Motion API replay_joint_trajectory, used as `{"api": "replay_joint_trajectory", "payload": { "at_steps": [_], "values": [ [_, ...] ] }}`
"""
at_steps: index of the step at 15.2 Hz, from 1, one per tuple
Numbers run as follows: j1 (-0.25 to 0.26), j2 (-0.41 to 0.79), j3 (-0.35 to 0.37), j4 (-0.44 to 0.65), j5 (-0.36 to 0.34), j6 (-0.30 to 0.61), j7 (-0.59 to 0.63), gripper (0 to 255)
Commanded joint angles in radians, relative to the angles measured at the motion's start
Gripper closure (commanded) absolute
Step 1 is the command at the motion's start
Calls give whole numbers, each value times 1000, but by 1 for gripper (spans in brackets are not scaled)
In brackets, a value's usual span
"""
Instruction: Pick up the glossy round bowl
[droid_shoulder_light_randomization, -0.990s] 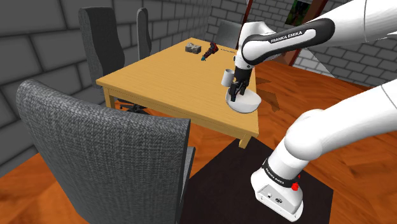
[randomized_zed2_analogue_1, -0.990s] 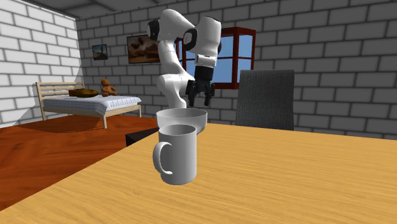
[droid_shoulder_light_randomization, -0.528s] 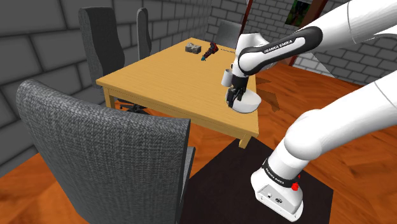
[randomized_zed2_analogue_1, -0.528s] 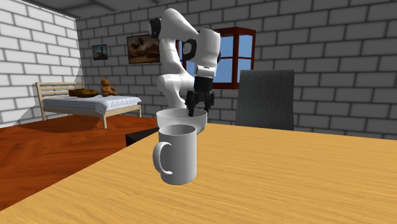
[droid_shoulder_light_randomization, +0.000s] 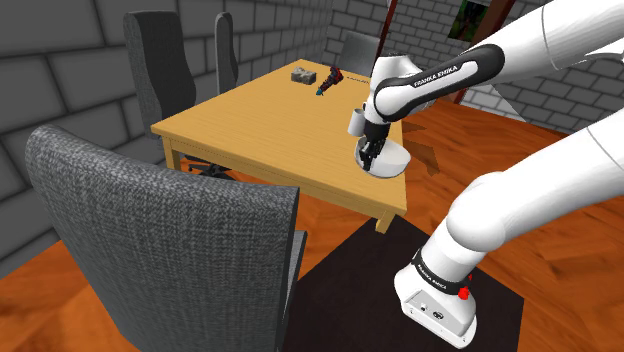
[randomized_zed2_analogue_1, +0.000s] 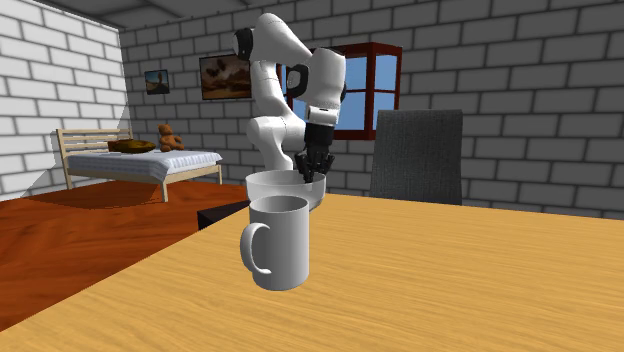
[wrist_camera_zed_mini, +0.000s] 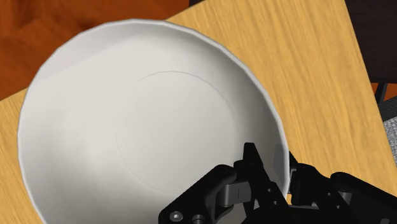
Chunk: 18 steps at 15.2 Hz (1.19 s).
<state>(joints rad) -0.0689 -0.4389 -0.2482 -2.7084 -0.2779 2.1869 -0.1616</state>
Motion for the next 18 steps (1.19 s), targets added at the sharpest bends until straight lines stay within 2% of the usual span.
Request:
{"api": "replay_joint_trajectory", "payload": {
  "at_steps": [1, 4, 18],
  "values": [
    [0, 0, 0, 0, 0, 0, 0, 255],
    [0, 1, 0, 0, 0, 0, 0, 255],
    [6, -106, 26, 118, 26, -224, -23, 255]
  ]
}}
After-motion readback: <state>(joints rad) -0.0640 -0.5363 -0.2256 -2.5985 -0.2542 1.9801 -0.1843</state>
